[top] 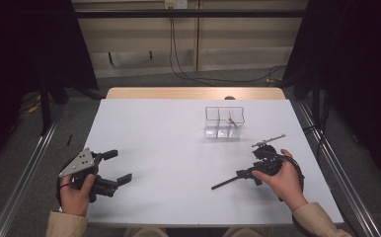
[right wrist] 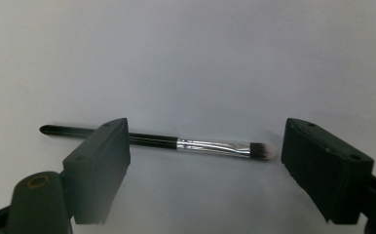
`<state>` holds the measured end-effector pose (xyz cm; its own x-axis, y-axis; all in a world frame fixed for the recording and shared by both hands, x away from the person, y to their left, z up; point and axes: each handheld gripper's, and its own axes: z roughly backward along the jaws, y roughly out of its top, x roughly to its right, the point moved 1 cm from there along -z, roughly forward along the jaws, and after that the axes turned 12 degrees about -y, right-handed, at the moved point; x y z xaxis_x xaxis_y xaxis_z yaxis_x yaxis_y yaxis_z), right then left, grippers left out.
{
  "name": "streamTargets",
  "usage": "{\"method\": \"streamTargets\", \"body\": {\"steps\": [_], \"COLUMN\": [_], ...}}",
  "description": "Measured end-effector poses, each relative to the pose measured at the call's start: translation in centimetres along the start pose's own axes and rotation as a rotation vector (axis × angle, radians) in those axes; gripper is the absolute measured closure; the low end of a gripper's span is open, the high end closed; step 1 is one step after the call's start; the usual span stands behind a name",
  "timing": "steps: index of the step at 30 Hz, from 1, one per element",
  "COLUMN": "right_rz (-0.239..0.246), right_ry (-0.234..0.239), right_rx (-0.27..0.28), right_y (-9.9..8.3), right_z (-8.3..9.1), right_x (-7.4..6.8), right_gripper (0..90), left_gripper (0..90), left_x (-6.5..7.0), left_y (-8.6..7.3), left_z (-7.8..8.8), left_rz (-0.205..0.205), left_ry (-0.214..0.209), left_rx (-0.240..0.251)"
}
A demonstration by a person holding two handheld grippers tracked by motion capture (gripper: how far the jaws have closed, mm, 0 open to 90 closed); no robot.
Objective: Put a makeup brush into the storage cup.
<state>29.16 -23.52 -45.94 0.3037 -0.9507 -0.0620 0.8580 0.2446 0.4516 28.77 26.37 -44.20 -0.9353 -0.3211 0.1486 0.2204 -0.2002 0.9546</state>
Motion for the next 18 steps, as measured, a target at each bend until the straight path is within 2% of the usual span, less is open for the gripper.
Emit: {"method": "streamTargets", "body": {"steps": [11,16,18], "right_rz": [-0.053,-0.056,-0.036], "right_ry": [0.016,0.008,-0.003], "right_rx": [-0.050,-0.055,-0.051], "right_y": [-0.50,-0.40,-0.30], "right_z": [-0.51,-0.63,-0.69], "right_x": [-0.28,-0.42,-0.50], "right_gripper": [27.7,30.1,31.9], "left_gripper": [0.0,0.0,0.0], "left_x": [0.00,-0.03,-0.03], "left_y": [0.07,0.03,0.03], "left_z": [0.06,0.04,0.04], "left_rz": [-0.001,0.000,0.001], "left_ry": [0.004,0.001,0.001], "left_rx": [0.002,0.003,0.004]}}
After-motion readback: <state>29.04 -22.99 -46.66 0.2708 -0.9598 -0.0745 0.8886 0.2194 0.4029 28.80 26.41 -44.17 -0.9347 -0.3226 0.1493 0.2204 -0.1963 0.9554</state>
